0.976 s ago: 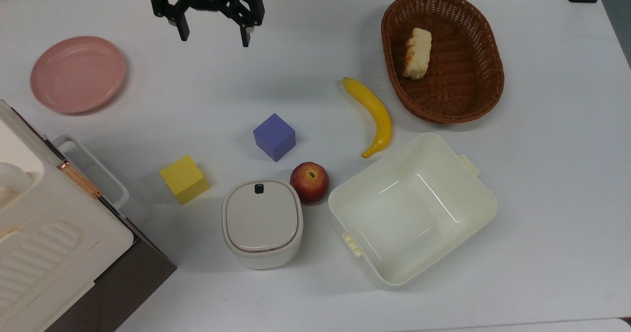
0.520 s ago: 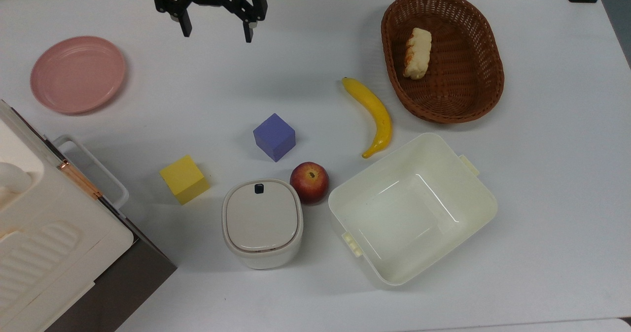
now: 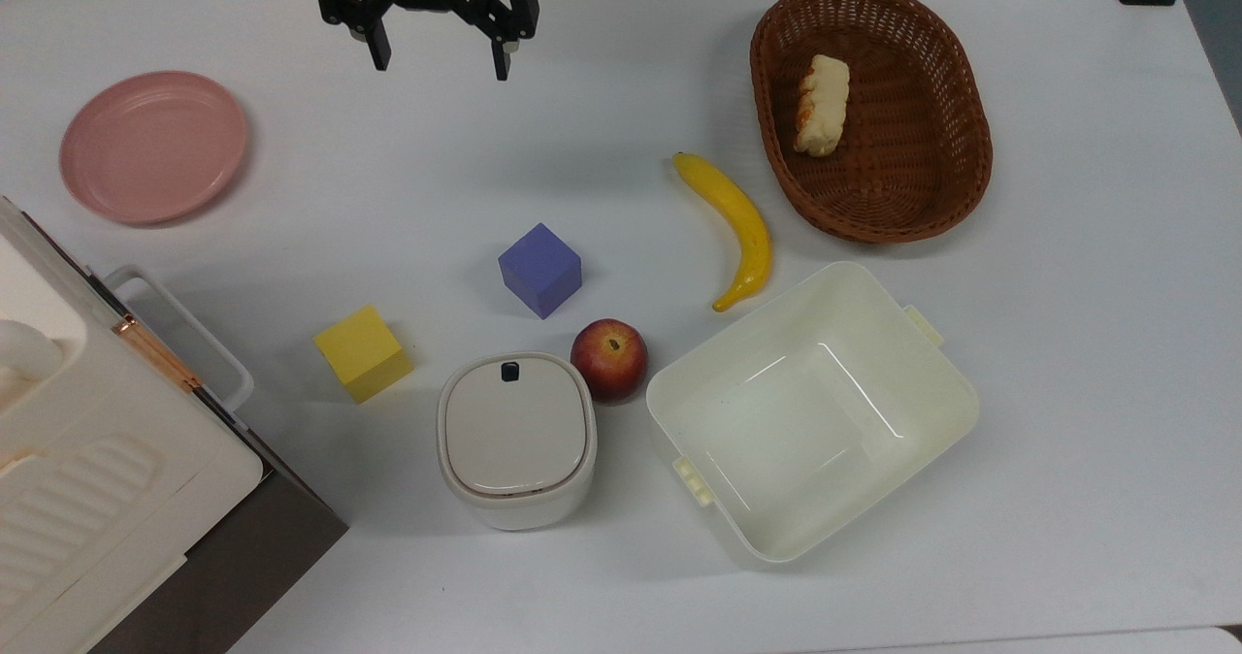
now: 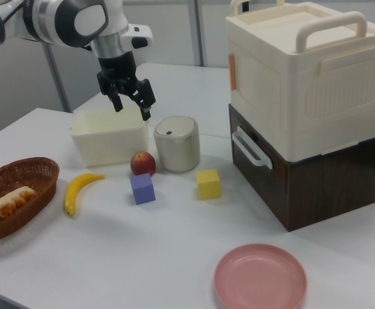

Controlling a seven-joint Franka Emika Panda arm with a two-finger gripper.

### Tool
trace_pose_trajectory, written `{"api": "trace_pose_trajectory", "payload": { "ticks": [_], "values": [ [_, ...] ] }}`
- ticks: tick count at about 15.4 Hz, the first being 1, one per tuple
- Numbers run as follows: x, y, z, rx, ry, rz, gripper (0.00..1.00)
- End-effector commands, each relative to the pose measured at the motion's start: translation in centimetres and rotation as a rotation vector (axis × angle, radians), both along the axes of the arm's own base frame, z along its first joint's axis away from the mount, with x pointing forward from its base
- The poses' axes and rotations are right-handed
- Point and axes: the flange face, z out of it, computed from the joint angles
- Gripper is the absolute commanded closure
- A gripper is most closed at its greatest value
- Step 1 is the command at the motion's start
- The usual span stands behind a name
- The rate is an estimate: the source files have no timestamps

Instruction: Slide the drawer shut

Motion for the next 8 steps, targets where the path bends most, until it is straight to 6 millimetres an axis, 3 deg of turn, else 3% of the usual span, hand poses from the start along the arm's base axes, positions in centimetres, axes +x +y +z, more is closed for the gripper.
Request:
{"api": "trace_pose_trajectory", "payload": {
  "ticks": [1, 8],
  "values": [
    [-1.29, 0.10, 0.24, 0.025, 0.026, 0.004, 0.00],
    [-1.32, 0.12, 0.08, 0.026, 0.036, 0.005, 0.00]
  ]
}}
